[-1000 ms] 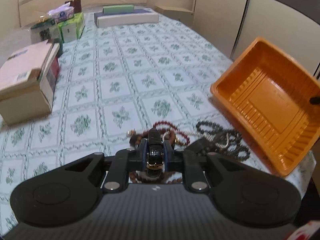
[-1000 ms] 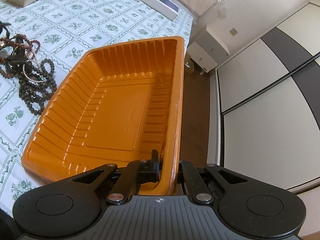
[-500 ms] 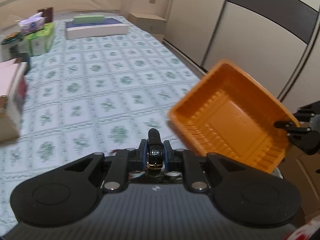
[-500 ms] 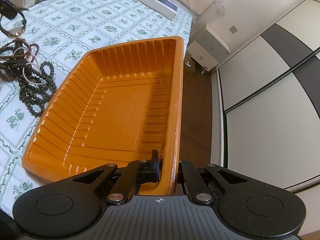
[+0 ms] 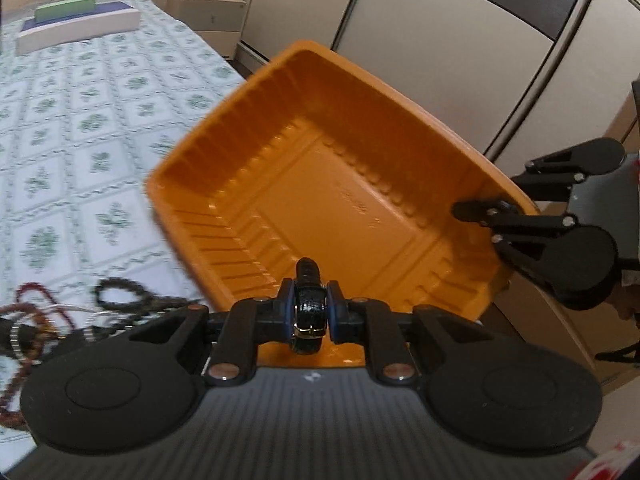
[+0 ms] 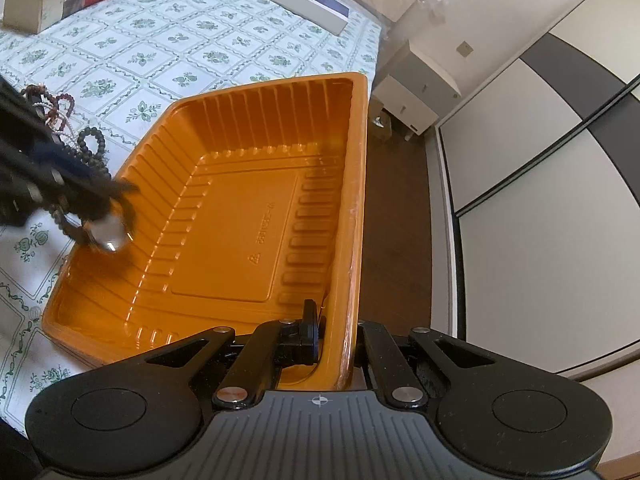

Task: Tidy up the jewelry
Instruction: 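Lift the black watch with the left gripper and release it into the orange tray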

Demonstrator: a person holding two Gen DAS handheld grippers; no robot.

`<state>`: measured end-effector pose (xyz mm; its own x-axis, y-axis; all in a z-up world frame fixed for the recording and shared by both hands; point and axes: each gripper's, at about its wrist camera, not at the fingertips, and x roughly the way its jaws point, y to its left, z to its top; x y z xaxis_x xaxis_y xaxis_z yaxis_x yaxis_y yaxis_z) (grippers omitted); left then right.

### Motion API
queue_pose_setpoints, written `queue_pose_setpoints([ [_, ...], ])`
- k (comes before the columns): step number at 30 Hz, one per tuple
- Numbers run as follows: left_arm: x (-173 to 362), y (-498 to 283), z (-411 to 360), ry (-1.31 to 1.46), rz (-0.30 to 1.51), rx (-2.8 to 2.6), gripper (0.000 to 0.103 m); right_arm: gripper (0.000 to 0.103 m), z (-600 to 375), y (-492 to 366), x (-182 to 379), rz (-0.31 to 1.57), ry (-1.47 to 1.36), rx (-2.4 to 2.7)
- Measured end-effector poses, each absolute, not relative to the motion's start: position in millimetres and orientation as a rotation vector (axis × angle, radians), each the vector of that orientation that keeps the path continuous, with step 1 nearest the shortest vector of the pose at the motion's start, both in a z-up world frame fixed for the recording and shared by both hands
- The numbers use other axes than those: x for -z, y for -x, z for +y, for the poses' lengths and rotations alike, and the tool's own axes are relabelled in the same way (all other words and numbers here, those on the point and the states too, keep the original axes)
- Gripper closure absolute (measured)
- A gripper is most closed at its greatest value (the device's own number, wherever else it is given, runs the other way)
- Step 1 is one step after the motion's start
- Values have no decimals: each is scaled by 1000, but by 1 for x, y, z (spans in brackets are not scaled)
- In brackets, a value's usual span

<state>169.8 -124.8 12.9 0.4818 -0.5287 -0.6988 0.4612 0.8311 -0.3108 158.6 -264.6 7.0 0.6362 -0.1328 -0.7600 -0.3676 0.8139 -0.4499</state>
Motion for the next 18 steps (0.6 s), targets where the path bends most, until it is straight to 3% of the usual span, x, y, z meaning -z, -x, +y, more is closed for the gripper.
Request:
queue_pose_setpoints([
  [8, -6, -172, -145, 75, 896, 636, 88, 100, -268, -159, -4, 887, 603, -148],
  [11, -9, -170, -145, 88, 883, 643, 68, 100, -269, -159, -4, 888, 601, -151],
  [18, -25, -172, -97, 97, 816, 538, 67, 100, -271, -158, -3, 887, 591, -148],
])
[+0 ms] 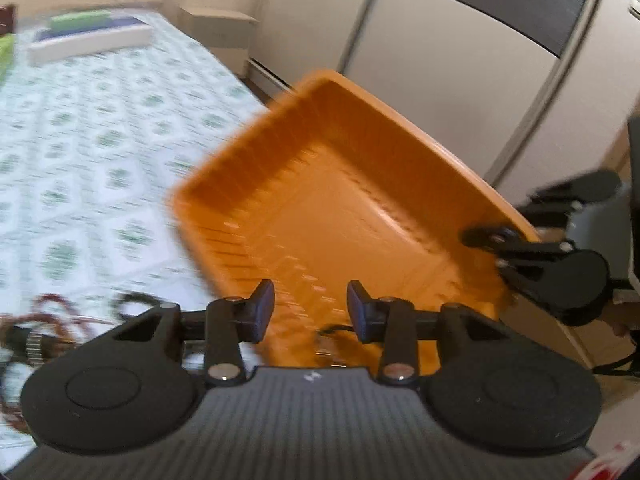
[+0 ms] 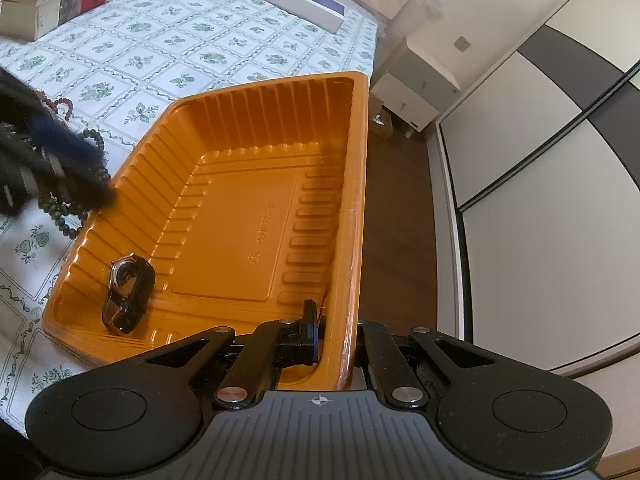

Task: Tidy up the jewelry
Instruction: 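Lift the black watch with the left gripper and release it into the orange tray, then grasp a dark beaded strand from the pile with the left gripper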

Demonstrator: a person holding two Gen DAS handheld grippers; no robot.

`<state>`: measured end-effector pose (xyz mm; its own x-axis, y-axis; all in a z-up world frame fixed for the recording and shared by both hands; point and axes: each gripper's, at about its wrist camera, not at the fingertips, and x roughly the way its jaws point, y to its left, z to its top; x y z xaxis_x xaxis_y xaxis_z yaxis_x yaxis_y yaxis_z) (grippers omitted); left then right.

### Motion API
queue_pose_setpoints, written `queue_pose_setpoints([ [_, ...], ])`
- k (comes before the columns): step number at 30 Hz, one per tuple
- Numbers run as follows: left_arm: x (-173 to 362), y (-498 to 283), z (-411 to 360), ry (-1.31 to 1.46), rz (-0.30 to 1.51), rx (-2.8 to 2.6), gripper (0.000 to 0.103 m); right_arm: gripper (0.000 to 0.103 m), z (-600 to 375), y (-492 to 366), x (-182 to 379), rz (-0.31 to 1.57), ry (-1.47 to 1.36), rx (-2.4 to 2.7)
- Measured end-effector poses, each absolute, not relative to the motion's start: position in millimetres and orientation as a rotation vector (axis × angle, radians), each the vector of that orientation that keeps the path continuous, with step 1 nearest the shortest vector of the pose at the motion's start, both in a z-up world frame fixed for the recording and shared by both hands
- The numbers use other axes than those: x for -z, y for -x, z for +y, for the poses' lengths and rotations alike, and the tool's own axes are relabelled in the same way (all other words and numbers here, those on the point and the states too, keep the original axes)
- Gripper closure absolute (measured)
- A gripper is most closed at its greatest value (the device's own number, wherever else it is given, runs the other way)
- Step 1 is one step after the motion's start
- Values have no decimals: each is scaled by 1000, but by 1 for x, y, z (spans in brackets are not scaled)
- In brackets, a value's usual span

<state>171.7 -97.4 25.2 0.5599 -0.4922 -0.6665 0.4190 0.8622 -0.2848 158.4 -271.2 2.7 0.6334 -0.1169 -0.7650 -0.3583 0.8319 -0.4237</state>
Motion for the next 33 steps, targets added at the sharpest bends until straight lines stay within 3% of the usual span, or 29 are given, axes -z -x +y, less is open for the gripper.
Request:
queue_pose_setpoints([
  [15, 1, -153, 80, 78, 824, 97, 63, 100, -276, -157, -1, 886, 564, -148],
  [33, 51, -147, 5, -204, 819, 335, 66, 100, -276, -157, -1, 886, 564, -147],
])
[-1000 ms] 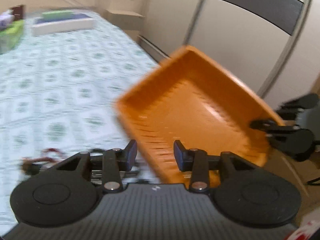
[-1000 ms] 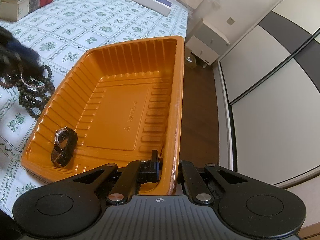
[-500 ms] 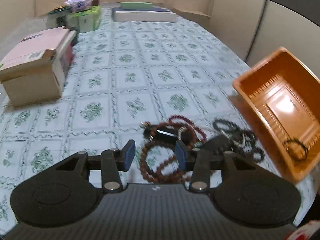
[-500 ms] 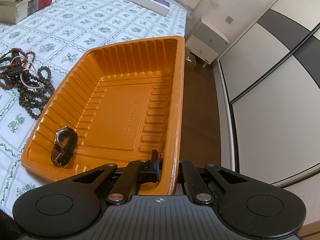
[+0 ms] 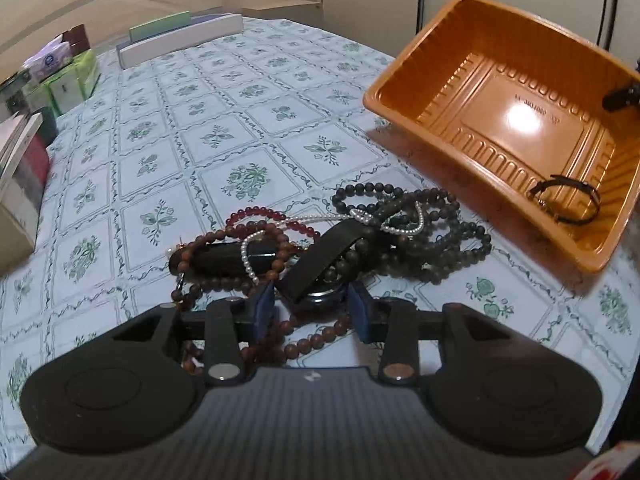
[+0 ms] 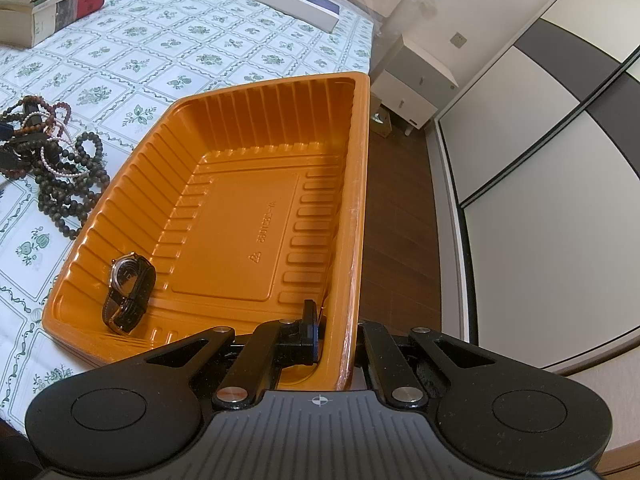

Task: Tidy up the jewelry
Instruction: 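Grasp a dark beaded strand from the pile with the left gripper, then lift the dark beaded strand with the left gripper and carry it over the tray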

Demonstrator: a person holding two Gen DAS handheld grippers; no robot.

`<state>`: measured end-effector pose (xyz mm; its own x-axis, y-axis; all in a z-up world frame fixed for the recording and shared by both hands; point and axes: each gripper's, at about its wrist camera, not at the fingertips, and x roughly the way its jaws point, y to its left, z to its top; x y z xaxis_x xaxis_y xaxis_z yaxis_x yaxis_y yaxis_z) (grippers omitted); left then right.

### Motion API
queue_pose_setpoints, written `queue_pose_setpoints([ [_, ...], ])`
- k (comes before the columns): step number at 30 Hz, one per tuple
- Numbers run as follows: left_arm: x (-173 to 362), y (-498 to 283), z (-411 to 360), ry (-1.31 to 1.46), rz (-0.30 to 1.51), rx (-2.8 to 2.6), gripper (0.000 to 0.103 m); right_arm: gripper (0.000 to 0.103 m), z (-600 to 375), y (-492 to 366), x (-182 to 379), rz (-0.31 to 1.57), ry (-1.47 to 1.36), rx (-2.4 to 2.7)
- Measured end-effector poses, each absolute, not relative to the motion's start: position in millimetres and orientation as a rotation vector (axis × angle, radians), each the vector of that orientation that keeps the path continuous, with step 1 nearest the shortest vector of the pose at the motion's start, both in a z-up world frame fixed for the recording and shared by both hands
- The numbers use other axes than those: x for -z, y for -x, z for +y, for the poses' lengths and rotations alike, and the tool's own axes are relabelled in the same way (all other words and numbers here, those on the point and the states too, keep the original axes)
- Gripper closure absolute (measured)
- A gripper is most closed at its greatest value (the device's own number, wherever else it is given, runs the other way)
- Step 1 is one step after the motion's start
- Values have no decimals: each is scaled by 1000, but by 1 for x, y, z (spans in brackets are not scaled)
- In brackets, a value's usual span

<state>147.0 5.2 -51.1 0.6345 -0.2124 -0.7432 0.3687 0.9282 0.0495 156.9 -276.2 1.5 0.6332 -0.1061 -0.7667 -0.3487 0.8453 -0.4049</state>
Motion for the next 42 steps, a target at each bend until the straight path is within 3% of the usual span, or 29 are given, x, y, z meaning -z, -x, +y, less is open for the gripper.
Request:
queue_pose_setpoints([
  [13, 41, -152, 0, -241, 757, 367, 67, 100, -277, -157, -1, 886, 564, -147],
  [17, 40, -145, -16, -339, 696, 410, 78, 100, -277, -157, -1, 886, 565, -149],
  [22, 50, -141, -43, -534, 652, 423, 79, 100, -278, -157, -1, 887, 562, -148],
  [26, 58, -141, -54, -647, 641, 392, 97, 100, -278, -157, 0, 887, 562, -149],
  [27, 56, -142, -53, -640, 646, 393, 97, 100, -278, -157, -1, 887, 562, -149],
  [33, 21, -141, -34, -498, 659, 404, 97, 100, -277, -157, -1, 885, 562, -149],
  [42, -80, -144, -7, -311, 574, 425, 97, 100, -279, -157, -1, 881, 559, -149],
])
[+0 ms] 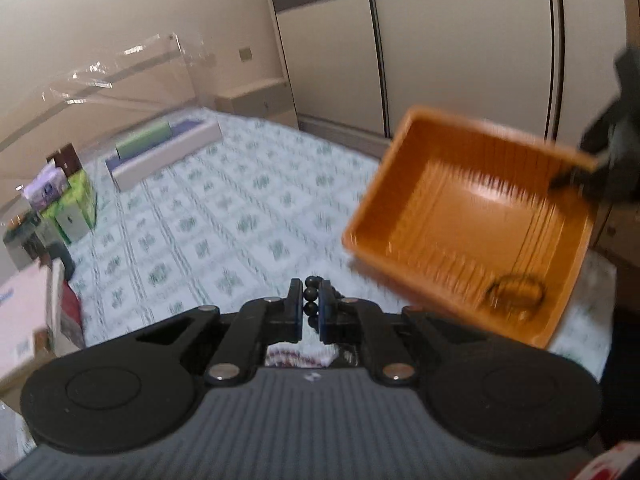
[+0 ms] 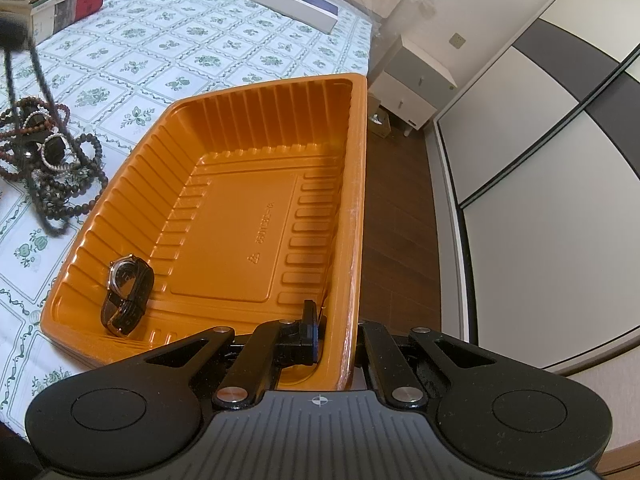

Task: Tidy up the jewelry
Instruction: 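Lift the dark beaded strand with the left gripper and carry it over the tray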

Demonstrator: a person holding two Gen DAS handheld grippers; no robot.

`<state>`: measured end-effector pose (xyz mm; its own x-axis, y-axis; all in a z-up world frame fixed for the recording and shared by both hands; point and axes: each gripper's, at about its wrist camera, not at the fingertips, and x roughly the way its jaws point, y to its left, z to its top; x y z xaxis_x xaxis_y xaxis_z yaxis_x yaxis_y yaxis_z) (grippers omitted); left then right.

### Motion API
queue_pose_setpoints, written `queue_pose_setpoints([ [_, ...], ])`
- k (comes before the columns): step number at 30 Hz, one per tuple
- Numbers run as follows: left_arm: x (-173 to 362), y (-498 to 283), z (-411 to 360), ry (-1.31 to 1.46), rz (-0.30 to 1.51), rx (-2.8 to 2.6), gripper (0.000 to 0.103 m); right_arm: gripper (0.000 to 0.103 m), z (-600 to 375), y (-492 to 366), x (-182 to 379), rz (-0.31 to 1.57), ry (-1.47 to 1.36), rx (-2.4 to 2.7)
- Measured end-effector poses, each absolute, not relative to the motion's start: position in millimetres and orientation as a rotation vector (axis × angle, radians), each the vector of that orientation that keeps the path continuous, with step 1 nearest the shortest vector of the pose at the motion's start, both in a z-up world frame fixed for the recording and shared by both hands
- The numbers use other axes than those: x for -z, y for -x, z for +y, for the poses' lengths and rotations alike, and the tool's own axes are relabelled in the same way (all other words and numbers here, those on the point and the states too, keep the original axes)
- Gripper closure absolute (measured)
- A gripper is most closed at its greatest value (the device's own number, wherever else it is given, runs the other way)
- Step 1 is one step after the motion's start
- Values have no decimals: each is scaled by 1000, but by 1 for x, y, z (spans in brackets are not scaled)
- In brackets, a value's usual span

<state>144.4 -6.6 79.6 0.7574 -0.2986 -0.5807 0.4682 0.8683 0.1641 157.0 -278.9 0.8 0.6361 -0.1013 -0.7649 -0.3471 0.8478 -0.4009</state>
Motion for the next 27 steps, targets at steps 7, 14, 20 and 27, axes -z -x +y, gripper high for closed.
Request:
queue_pose_setpoints([
  [7, -157, -140, -5, -259, 469, 474, 97, 100, -279, -157, -1, 879, 561, -151],
  [14, -213, -140, -9, -245, 389, 508, 97, 100, -279, -156, -2, 877, 566, -152],
  [20, -248, -150, -18, -239, 339, 522, 97, 100, -279, -156, -3, 875, 571, -154],
  [27, -288, -160, -35, -240, 276, 539, 97, 100, -279, -156, -4, 870, 577, -156],
])
